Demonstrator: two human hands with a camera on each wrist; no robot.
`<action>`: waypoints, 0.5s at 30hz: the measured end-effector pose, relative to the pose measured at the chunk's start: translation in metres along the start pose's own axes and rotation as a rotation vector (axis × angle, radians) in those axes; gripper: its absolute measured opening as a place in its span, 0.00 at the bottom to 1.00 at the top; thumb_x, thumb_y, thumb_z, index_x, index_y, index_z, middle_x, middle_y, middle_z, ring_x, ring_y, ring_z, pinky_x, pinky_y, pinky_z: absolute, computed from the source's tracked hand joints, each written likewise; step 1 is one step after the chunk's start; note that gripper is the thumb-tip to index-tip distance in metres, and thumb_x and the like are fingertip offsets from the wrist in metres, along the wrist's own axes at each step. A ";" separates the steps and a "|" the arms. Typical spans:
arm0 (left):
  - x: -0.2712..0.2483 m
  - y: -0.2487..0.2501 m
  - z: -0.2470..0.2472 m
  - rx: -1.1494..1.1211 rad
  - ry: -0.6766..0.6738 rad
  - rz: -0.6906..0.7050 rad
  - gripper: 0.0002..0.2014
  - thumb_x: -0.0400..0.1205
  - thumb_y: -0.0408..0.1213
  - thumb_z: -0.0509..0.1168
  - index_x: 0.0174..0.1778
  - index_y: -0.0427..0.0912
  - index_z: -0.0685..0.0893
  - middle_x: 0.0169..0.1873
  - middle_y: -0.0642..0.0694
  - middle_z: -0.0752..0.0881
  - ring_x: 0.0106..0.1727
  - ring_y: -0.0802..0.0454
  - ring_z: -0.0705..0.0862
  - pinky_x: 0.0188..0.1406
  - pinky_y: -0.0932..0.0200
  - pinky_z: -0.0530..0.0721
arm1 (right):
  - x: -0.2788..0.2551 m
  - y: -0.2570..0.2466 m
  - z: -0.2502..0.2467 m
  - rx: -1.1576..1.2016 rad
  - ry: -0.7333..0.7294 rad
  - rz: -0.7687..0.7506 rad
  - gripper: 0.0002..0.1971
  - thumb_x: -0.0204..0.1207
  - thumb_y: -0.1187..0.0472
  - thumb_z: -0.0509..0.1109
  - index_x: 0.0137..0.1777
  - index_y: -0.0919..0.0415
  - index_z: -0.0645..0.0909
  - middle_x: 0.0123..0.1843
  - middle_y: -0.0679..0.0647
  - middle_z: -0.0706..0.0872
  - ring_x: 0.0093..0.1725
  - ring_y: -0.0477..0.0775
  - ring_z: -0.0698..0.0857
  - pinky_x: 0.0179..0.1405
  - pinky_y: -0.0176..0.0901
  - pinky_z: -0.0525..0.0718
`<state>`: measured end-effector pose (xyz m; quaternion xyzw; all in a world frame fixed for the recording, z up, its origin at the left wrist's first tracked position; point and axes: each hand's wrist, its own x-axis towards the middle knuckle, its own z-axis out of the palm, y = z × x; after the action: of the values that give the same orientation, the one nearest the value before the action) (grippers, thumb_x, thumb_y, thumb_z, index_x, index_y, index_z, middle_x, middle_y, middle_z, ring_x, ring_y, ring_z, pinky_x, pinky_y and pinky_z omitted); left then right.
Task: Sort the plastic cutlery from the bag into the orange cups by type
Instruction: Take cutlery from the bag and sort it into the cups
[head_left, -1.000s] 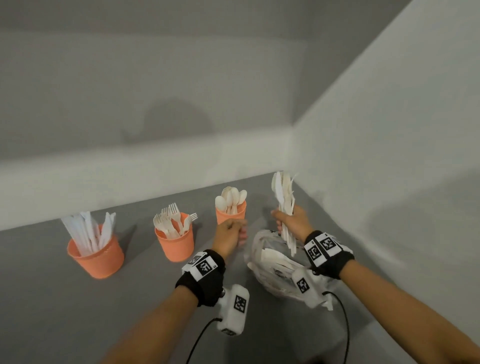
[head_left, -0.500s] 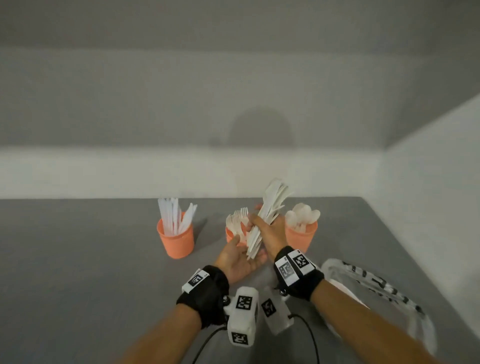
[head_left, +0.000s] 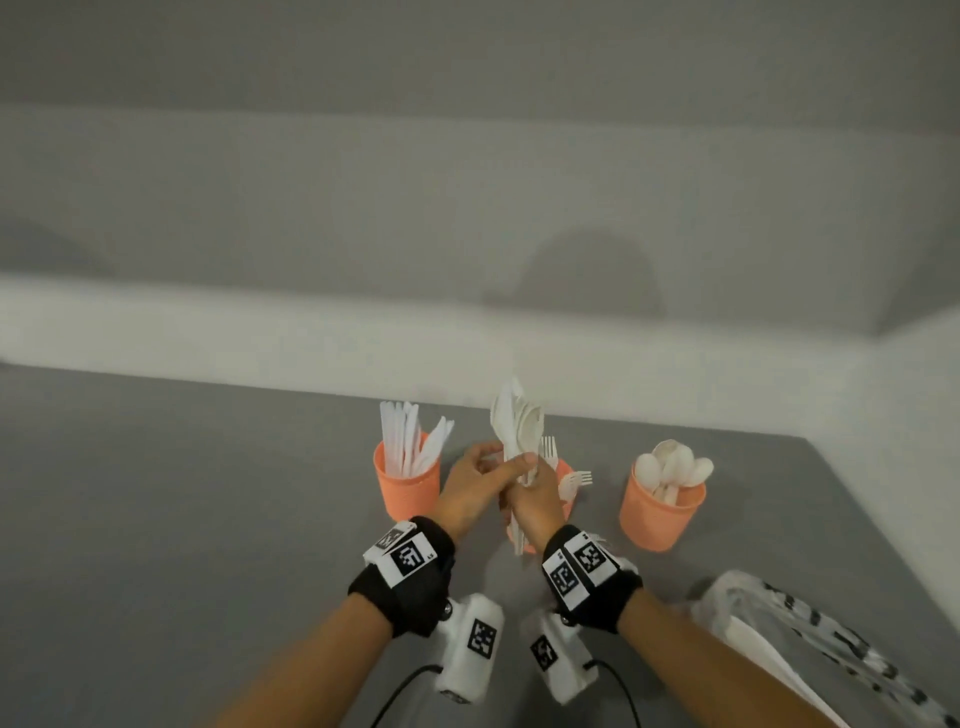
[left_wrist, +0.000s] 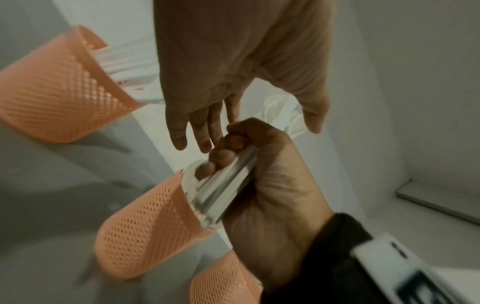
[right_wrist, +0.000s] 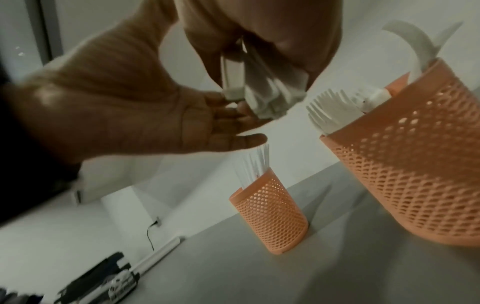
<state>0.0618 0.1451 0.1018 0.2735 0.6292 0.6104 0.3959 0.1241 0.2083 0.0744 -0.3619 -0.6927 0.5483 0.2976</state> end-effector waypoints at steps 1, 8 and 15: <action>0.001 0.003 0.002 -0.017 0.017 0.014 0.22 0.75 0.40 0.71 0.63 0.37 0.74 0.54 0.45 0.84 0.54 0.52 0.84 0.49 0.66 0.82 | -0.004 -0.002 0.000 -0.041 -0.029 -0.035 0.09 0.78 0.66 0.62 0.46 0.57 0.84 0.41 0.55 0.87 0.42 0.55 0.86 0.42 0.48 0.85; 0.008 0.004 0.013 -0.128 0.137 0.039 0.08 0.75 0.31 0.70 0.48 0.32 0.83 0.39 0.38 0.87 0.38 0.44 0.86 0.31 0.61 0.85 | -0.010 0.002 -0.016 -0.024 -0.257 0.063 0.12 0.68 0.71 0.72 0.48 0.56 0.83 0.36 0.53 0.86 0.34 0.50 0.86 0.34 0.43 0.86; 0.013 0.013 0.021 -0.012 -0.058 0.041 0.10 0.78 0.45 0.69 0.45 0.40 0.84 0.39 0.40 0.89 0.38 0.48 0.88 0.40 0.59 0.86 | -0.008 0.004 -0.036 0.223 -0.389 0.232 0.05 0.76 0.69 0.66 0.41 0.60 0.78 0.15 0.50 0.73 0.15 0.47 0.75 0.18 0.35 0.75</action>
<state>0.0704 0.1692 0.1135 0.3016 0.6078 0.6142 0.4030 0.1579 0.2220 0.0784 -0.2914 -0.6260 0.7112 0.1318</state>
